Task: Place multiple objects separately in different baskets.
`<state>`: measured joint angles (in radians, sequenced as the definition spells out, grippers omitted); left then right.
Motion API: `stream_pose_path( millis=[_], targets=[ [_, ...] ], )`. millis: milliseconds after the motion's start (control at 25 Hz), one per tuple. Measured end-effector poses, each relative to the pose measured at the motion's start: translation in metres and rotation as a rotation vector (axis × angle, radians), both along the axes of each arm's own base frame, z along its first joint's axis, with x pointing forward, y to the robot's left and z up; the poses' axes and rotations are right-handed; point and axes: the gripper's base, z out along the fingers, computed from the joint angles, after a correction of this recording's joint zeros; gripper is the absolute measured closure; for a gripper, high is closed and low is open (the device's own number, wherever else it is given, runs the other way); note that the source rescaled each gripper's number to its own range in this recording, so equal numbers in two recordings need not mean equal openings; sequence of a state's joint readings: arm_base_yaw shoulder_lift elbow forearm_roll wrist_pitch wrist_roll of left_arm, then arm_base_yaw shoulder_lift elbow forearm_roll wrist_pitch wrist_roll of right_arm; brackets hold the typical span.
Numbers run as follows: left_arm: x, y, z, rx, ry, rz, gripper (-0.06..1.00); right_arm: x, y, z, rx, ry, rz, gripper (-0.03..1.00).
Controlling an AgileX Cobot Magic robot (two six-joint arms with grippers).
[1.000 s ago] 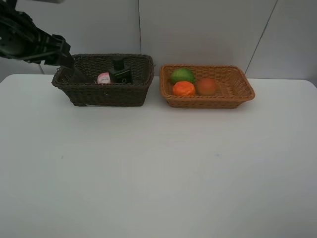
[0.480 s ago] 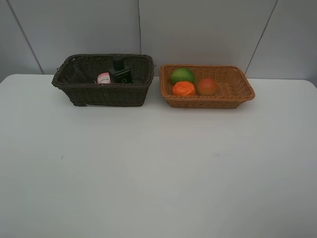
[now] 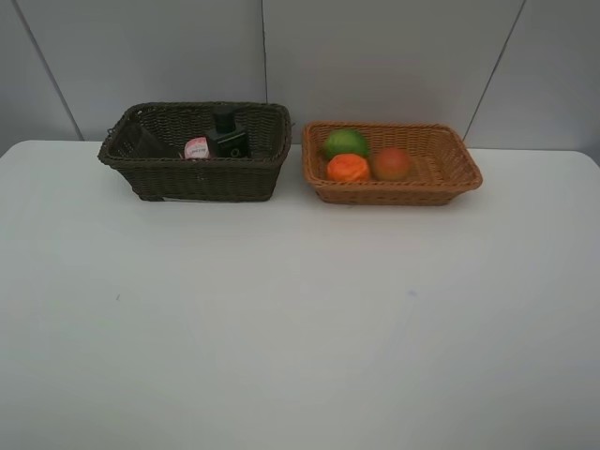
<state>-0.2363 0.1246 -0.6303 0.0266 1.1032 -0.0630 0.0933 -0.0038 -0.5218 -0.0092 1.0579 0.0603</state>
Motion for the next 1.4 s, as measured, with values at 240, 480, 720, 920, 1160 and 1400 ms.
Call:
stream_pose_path(
  millis=[240,480,720,920,1160,1400],
  targets=[
    [-0.006,0.002,-0.027,-0.001,-0.014,-0.001,0.02,0.000,0.000,0.000,0.000,0.000,0.000,0.10],
    [-0.004,0.001,-0.032,-0.004,-0.031,-0.002,0.02,0.000,0.000,0.000,0.000,0.000,0.000,0.10],
    [-0.004,0.001,-0.032,-0.004,-0.032,-0.002,0.02,0.000,0.000,0.000,0.000,0.000,0.000,0.10],
    [-0.006,0.001,-0.032,-0.006,-0.044,0.013,0.02,0.000,0.000,0.000,0.000,0.000,0.000,0.10],
    [-0.006,0.000,-0.032,-0.007,-0.044,0.109,0.02,0.000,0.000,0.000,0.000,0.000,0.000,0.10],
    [-0.006,-0.001,-0.032,-0.005,-0.044,0.179,0.02,0.000,0.000,0.000,0.000,0.000,0.000,0.10]
  ],
)
